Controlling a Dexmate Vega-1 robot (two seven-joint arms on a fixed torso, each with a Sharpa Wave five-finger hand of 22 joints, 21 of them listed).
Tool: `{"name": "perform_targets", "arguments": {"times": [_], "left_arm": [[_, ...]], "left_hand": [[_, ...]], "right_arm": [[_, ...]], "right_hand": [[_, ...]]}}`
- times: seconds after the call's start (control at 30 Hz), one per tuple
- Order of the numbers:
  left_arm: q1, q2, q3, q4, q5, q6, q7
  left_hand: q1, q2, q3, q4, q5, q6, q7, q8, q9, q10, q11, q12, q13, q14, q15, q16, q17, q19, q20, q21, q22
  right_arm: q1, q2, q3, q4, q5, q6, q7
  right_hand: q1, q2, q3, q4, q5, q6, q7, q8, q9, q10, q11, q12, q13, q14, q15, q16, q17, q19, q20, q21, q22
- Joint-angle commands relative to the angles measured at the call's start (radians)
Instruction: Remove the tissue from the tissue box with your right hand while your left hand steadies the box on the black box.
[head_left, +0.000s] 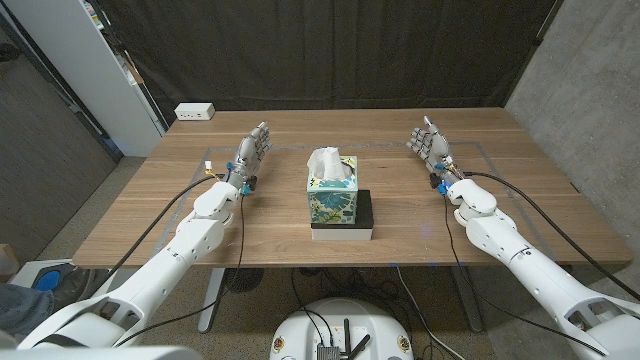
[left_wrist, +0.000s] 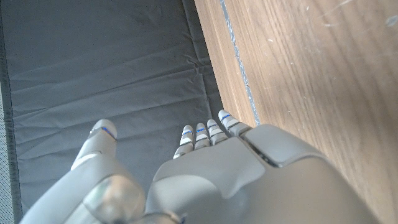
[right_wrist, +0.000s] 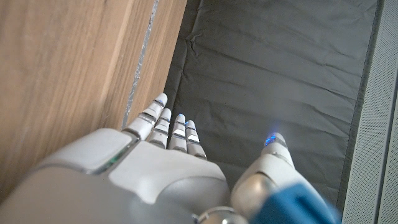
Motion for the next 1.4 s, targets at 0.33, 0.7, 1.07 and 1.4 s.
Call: {"name": "perform_targets", "arguments": {"times": [0.33, 0.7, 1.07, 1.4], "left_arm": [[0.019, 0.004, 0.002, -0.018, 0.065, -0.04, 0.071], [0.041, -0.007, -0.006, -0.042, 0.098, -0.035, 0.164], [0.055, -0.022, -0.013, -0.037, 0.115, -0.063, 0.205], [0.065, 0.004, -0.001, -0.05, 0.226, -0.094, 0.271]], "left_hand": [[0.06, 0.015, 0.027, -0.02, 0.015, 0.084, -0.031, 0.022, 0.009, 0.06, -0.024, 0.018, 0.005, 0.075, -0.034, 0.017, 0.007, 0.07, -0.072, 0.015, 0.007], [0.213, -0.005, 0.046, -0.022, 0.03, 0.27, 0.014, 0.059, 0.022, 0.273, -0.01, 0.078, 0.027, 0.354, -0.051, 0.08, 0.022, 0.306, -0.048, 0.097, 0.026], [0.352, 0.025, 0.04, -0.026, 0.042, 0.433, 0.064, 0.092, 0.033, 0.447, 0.014, 0.134, 0.057, 0.542, -0.059, 0.162, 0.055, 0.558, -0.033, 0.209, 0.033], [0.406, 0.034, 0.048, -0.034, 0.049, 0.408, 0.068, 0.077, 0.034, 0.431, 0.018, 0.125, 0.064, 0.528, -0.057, 0.161, 0.061, 0.537, -0.033, 0.206, 0.034]], "right_arm": [[-0.031, -0.017, 0.007, -0.057, -0.019, 0.006, -0.032], [-0.046, -0.019, 0.008, -0.083, -0.034, 0.007, -0.06], [-0.061, -0.024, 0.007, -0.106, -0.039, 0.0, -0.073], [-0.08, -0.04, 0.012, -0.14, -0.043, -0.008, -0.083]], "right_hand": [[0.012, 0.0, 0.008, -0.004, 0.006, 0.009, 0.005, 0.011, 0.003, 0.015, -0.002, 0.007, 0.001, 0.013, 0.0, 0.007, 0.0, 0.007, 0.003, 0.007, 0.001], [0.013, 0.003, 0.009, -0.006, 0.006, 0.013, 0.005, 0.013, 0.003, 0.021, -0.001, 0.009, -0.002, 0.018, 0.001, 0.009, -0.001, 0.012, 0.004, 0.008, 0.002], [0.014, 0.006, 0.01, -0.008, 0.006, 0.021, 0.002, 0.015, 0.003, 0.024, -0.001, 0.01, -0.004, 0.021, 0.001, 0.01, -0.003, 0.013, 0.005, 0.008, 0.002], [0.015, 0.008, 0.01, -0.01, 0.006, 0.023, 0.001, 0.015, 0.003, 0.029, -0.003, 0.012, -0.005, 0.024, 0.002, 0.011, -0.004, 0.014, 0.006, 0.009, 0.002]]}}
